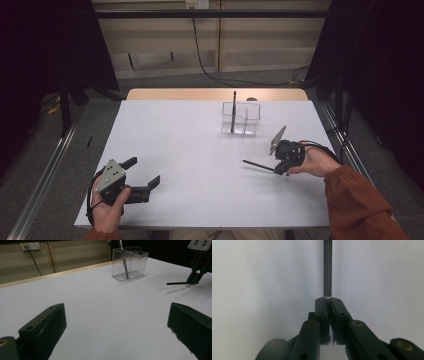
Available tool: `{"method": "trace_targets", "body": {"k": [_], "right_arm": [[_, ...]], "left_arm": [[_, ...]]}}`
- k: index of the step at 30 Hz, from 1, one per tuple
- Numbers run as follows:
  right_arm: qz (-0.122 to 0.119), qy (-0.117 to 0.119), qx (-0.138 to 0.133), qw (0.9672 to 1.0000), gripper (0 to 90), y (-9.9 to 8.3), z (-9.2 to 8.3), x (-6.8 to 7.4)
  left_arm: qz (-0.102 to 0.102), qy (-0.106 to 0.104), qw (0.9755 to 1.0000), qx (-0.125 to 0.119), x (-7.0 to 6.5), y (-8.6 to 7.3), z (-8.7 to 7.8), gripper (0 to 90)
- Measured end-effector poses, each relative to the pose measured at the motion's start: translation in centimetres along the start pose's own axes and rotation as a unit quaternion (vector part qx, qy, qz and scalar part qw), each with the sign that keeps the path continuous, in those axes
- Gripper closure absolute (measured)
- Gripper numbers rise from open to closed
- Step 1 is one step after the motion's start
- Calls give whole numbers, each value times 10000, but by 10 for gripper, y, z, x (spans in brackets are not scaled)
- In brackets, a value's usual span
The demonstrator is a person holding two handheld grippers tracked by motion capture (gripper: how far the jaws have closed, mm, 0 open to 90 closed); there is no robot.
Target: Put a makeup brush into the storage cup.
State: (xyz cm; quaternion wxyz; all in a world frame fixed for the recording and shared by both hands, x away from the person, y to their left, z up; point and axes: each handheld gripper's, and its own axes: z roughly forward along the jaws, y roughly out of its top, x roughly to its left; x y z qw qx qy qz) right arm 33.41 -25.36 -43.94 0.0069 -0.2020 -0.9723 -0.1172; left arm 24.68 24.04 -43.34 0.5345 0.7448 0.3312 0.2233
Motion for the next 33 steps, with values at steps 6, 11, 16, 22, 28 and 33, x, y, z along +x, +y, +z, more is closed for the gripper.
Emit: {"method": "trace_targets", "body": {"k": [6,11,16,22,28,33], "right_arm": [[151,-42,-397,9991,842,-7,-4,1],[358,-156,-709,9967,842,-14,-6,2],[505,-246,-1036,9930,842,-19,-8,2],[685,-334,-1388,9874,842,-23,-11,5],[852,-385,-1796,9793,843,-28,-13,7],[922,-359,-2200,9705,842,-31,-14,8]], "left_arm": [[1,-23,10000,2,0,0,0,22],[4,-11,10000,-1,0,0,0,21],[-38,4,10000,-12,0,0,0,21],[-15,11,10000,0,0,0,0,21],[-8,0,10000,-22,0,0,0,21],[-4,2,10000,-18,0,0,0,21]]}}
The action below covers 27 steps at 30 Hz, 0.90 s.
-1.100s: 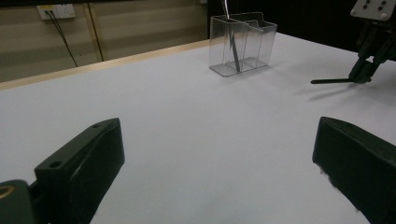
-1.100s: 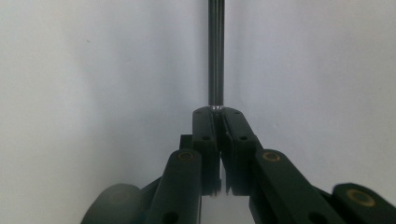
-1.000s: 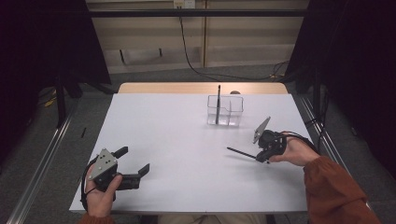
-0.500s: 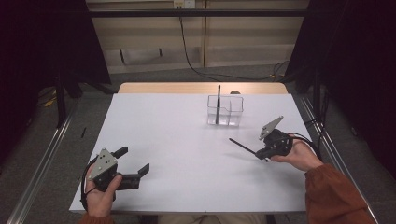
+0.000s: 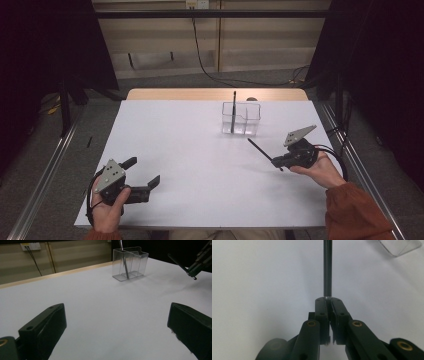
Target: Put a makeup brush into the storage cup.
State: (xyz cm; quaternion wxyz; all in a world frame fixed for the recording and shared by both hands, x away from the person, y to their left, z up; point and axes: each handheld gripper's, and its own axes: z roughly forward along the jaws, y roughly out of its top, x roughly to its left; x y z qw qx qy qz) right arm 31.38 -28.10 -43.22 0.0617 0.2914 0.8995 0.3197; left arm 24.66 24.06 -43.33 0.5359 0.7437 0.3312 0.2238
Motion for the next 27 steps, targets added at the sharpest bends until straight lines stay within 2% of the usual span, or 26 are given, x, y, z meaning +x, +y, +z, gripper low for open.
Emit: {"method": "trace_targets", "body": {"k": [6,14,24,27], "right_arm": [[61,-79,-328,9994,842,2,-3,4],[229,-202,-753,9967,843,0,-10,3],[181,-22,-983,9950,843,4,-14,8],[99,65,-1078,9941,842,7,-14,12]], "left_arm": [[-4,-7,10000,-14,0,0,0,21],[-21,-22,10000,-17,0,0,0,21],[22,-13,10000,-3,-1,0,-1,21],[-1,-21,10000,0,0,0,0,22]]}}
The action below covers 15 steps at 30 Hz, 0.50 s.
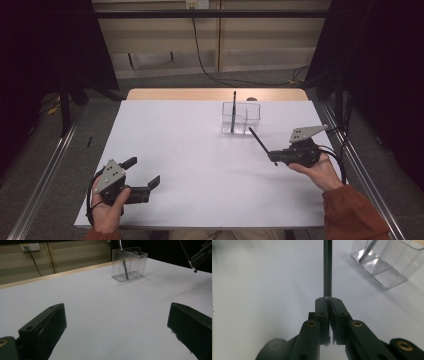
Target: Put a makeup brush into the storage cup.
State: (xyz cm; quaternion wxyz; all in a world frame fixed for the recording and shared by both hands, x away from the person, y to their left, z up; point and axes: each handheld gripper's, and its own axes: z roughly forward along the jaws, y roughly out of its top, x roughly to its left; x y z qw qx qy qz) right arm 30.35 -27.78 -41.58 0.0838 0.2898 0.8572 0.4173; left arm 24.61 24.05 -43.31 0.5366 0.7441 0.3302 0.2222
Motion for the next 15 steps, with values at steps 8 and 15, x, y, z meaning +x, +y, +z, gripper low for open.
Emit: {"method": "trace_targets", "body": {"k": [8,15], "right_arm": [[-160,235,-131,9995,842,12,4,10],[-328,445,-110,9984,842,26,15,19]], "left_arm": [[13,-2,10000,5,-1,0,0,21],[14,0,10000,5,0,0,0,21]]}}
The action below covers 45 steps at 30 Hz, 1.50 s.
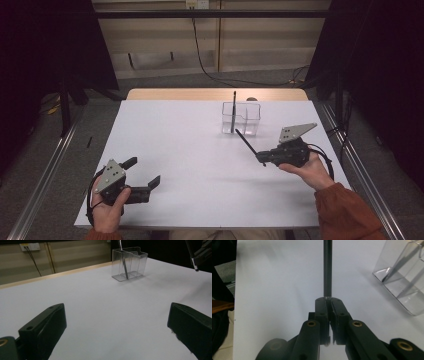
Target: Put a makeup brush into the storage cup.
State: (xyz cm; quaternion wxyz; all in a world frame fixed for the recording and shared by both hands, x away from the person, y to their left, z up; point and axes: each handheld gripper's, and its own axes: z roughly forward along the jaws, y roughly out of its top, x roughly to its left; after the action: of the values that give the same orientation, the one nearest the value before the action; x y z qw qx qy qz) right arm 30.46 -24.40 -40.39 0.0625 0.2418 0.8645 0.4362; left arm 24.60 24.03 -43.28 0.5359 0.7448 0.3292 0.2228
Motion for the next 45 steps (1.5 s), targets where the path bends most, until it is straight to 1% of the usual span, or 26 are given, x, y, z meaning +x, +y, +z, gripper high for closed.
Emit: {"method": "trace_targets", "body": {"k": [5,15,22,26,28,30,33,34,35,36,37,40,43,45], "right_arm": [[-121,137,46,9998,842,11,12,5],[-261,286,104,9992,842,25,24,11],[-425,400,321,9978,842,33,35,16],[-478,476,391,9970,842,36,40,17],[-521,476,443,9965,842,38,42,19],[-574,422,535,9960,842,41,45,20],[-699,325,778,9940,842,43,50,22],[-767,294,906,9925,842,44,52,23],[-840,246,1074,9904,842,44,55,23],[-842,239,1158,9894,842,44,57,22],[-860,232,1266,9879,842,44,59,21],[-872,290,1476,9848,842,44,63,21],[-966,402,1638,9809,842,45,66,23],[-1029,432,1749,9782,842,46,67,24]], "left_arm": [[2,-14,10000,-4,0,0,0,21],[-3,-10,10000,6,0,0,0,21],[31,-23,10000,-8,0,0,1,21],[42,-19,10000,4,0,0,1,21],[38,-21,10000,-14,0,0,1,21],[22,-26,10000,-10,-1,0,1,21],[10,-53,10000,15,0,1,1,21],[26,-79,10000,27,0,2,1,21],[49,-51,10000,48,-1,3,1,21],[95,-59,9999,55,-1,3,1,21],[95,-102,9999,60,-1,3,2,21],[90,-119,9999,73,-1,3,3,21],[69,-99,9999,80,-1,3,3,21],[41,-97,9999,108,-1,4,4,21]]}}
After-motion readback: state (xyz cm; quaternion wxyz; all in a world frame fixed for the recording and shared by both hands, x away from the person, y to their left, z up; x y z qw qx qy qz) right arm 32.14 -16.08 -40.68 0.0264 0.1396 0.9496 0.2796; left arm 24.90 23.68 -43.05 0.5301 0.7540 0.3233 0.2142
